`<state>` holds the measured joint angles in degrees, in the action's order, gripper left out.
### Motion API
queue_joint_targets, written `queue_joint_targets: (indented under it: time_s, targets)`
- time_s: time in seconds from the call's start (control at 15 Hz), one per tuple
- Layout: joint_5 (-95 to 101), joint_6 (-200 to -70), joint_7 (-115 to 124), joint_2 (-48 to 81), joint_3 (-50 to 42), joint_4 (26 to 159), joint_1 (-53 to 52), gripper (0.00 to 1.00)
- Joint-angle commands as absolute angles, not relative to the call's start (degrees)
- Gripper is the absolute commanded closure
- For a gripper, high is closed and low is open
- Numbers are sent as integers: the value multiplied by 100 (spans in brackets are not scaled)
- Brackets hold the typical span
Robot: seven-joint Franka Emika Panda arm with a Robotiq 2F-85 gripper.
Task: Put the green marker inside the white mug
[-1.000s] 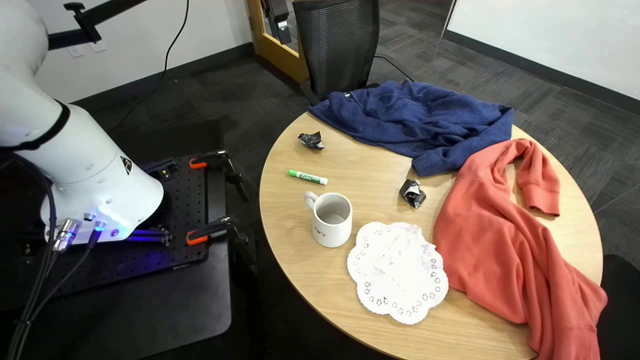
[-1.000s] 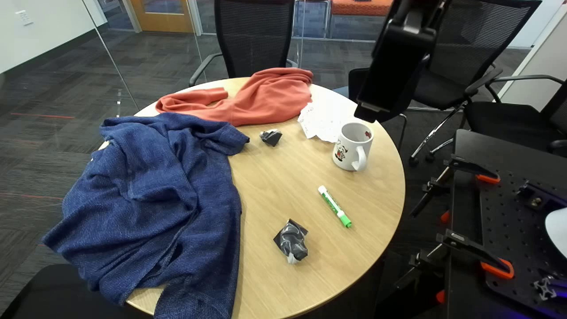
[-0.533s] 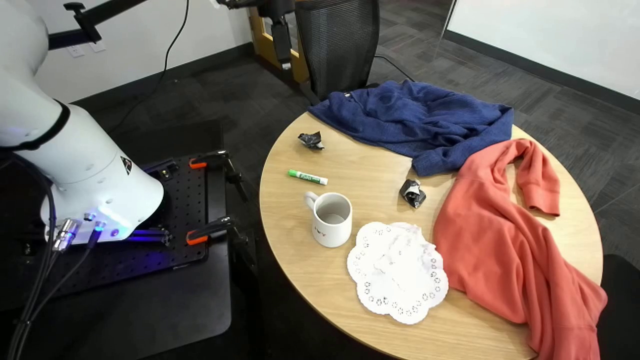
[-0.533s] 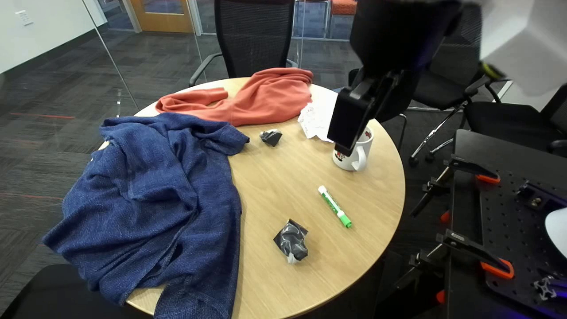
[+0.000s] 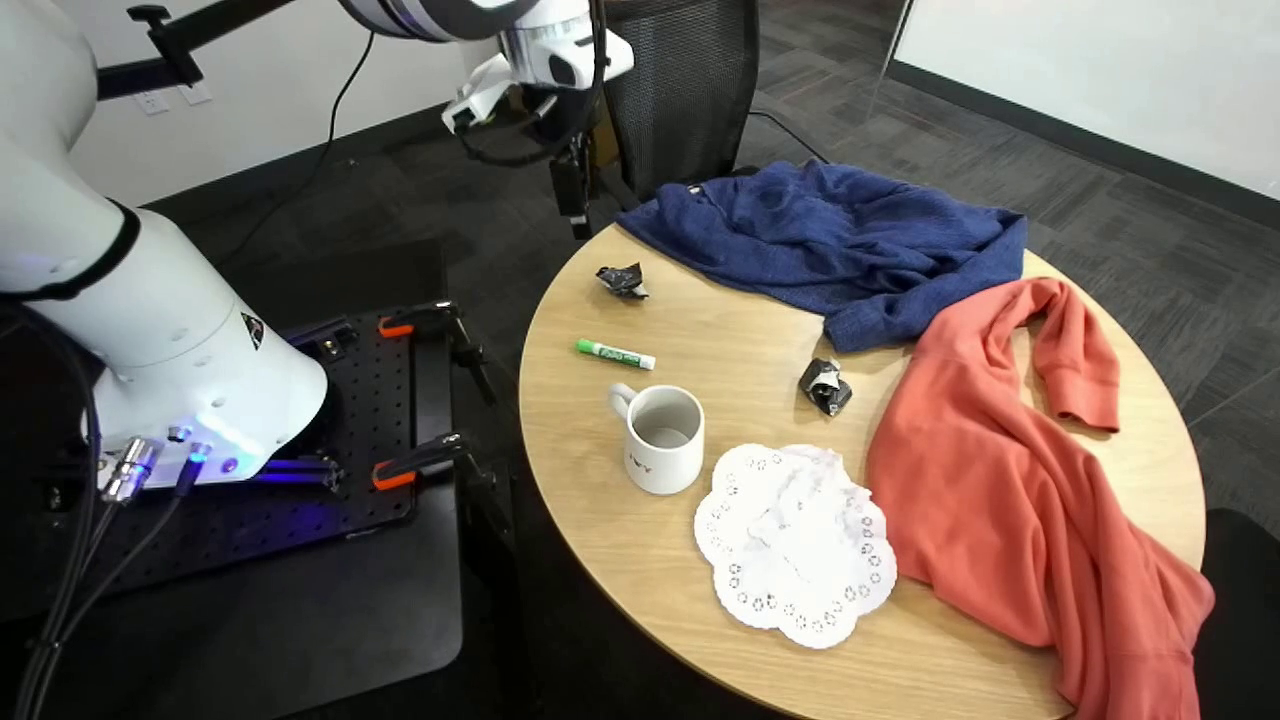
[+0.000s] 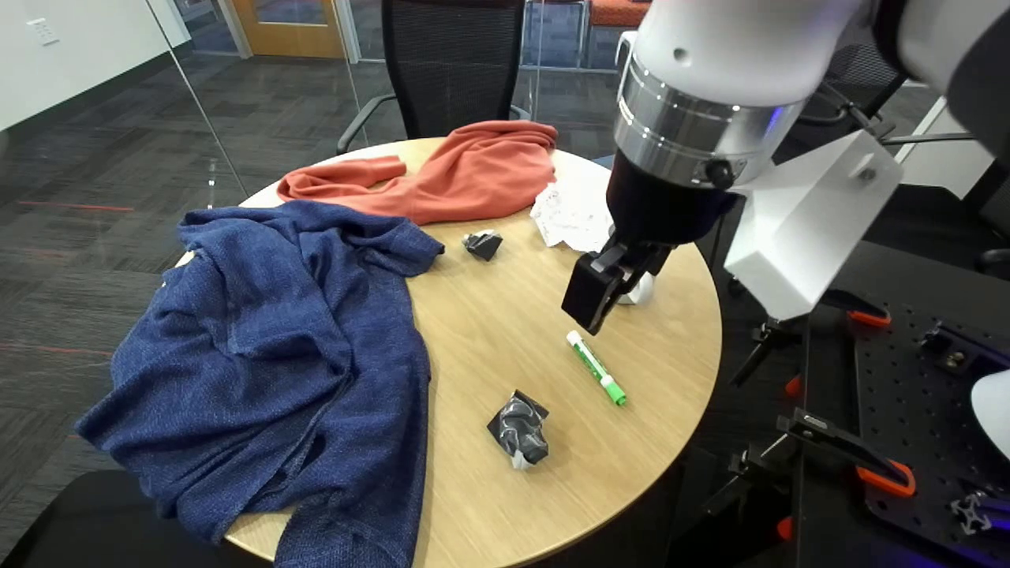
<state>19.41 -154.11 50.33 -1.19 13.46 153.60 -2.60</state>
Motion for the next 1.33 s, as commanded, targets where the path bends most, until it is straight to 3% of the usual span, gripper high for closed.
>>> queue_joint_targets:
  time_s: [0.0,0.53,1.27]
  targets:
    - [2819,-15867,6081,394,1204,15347,-159,0]
    - [3362,-16299,6842,1515,849,15146,-167,0]
    - [3218,-16238,6613,1872,756,14919,36,0]
